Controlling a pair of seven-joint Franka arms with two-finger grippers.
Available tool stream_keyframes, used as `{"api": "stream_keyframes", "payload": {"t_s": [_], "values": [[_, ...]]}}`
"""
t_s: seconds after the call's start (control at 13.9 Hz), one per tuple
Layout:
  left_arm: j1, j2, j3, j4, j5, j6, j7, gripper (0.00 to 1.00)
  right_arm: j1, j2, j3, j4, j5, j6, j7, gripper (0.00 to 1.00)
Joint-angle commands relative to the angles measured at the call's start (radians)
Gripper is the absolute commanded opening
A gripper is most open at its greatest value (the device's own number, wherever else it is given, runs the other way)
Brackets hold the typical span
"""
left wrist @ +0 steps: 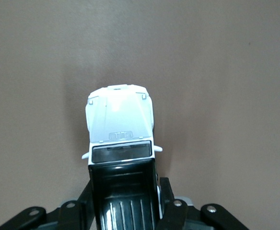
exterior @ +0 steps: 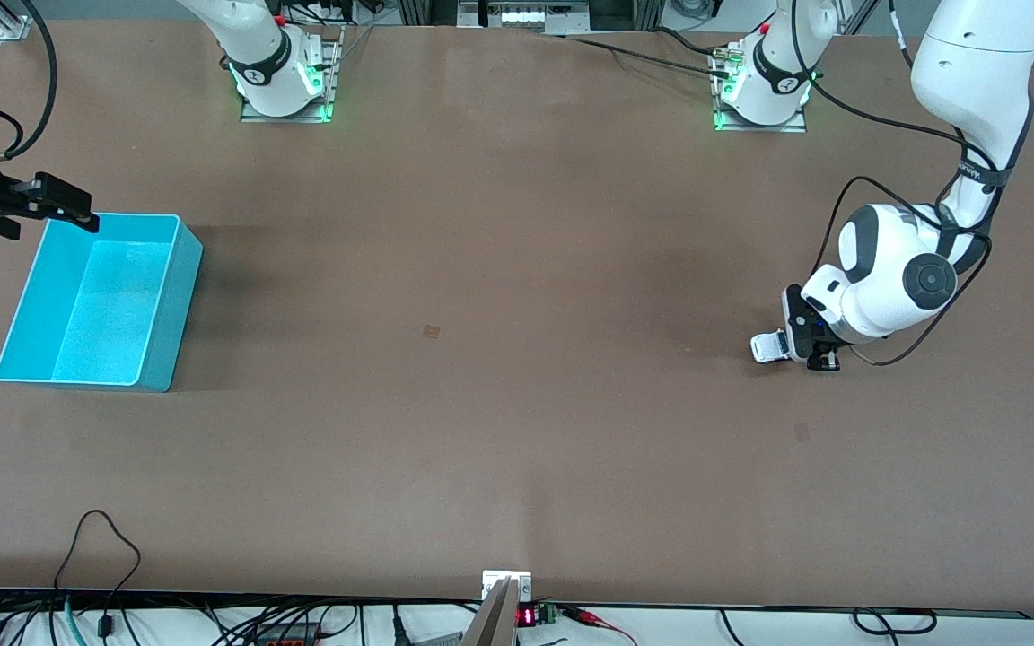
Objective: Wind and store white jeep toy
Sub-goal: 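Press the jeep down and drag it backward with the left gripper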
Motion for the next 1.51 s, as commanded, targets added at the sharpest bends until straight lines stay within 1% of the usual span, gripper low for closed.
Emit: {"api": "stream_keyframes", "payload": {"t_s": [0.0, 0.07, 1.01, 1.22, 1.44], "values": [[0.0, -0.001, -0.004, 0.003, 0.07, 0.008, 0.018, 0.32, -0.006, -0.003, 0.001, 0.002, 0.003, -0.012, 0.008, 1.0], [0.0, 0.001, -0.004, 0.003, 0.071, 0.008, 0.018, 0.31, -0.006, -0.003, 0.001, 0.002, 0.003, -0.012, 0.008, 1.0], [0.009, 0.021, -0.006, 0.005, 0.074, 0.022, 0.028, 0.28, -0.014, -0.003, 0.003, 0.002, 0.004, -0.012, 0.006, 1.0], [0.009, 0.022, -0.006, 0.008, 0.071, 0.022, 0.089, 0.27, -0.014, -0.003, 0.001, 0.002, 0.003, -0.012, 0.005, 1.0], [0.017, 0.022, -0.006, 0.012, 0.066, 0.022, 0.099, 0.27, -0.023, -0.003, 0.001, 0.002, 0.003, -0.012, 0.005, 1.0]]}}
